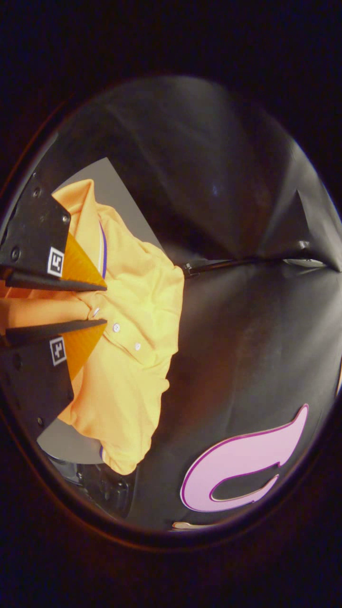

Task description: Put the clothes into the washing machine and then close the washing machine lid.

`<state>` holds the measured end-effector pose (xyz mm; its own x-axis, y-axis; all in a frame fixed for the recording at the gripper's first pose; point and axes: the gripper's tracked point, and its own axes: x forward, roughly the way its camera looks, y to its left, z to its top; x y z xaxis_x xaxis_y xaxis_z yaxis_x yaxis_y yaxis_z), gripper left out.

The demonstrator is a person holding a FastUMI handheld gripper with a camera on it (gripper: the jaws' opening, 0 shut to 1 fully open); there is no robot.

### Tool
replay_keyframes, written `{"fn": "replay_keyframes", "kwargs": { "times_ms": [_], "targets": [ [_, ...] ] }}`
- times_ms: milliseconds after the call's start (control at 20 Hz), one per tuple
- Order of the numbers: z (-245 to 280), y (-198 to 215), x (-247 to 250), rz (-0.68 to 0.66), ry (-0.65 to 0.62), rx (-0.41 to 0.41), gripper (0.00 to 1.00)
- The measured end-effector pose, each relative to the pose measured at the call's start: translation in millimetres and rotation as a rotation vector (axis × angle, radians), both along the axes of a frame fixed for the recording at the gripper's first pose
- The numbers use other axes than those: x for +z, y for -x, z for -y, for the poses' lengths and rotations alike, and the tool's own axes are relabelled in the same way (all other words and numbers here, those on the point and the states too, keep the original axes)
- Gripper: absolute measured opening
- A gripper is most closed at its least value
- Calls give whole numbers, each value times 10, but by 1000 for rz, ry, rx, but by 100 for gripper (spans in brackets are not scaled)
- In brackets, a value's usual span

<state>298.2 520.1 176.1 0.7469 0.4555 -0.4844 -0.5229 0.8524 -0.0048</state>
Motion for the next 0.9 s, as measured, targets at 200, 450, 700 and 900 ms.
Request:
{"fn": "replay_keyframes", "kwargs": {
  "times_ms": [200,450,700,900],
  "targets": [
    [91,41,-8,1,-18,-20,10],
    [597,57,40,18,-51,-115,2],
    [1276,196,248,39,-78,-283,2],
    [2083,81,625,160,-25,-468,2]
  ]
}}
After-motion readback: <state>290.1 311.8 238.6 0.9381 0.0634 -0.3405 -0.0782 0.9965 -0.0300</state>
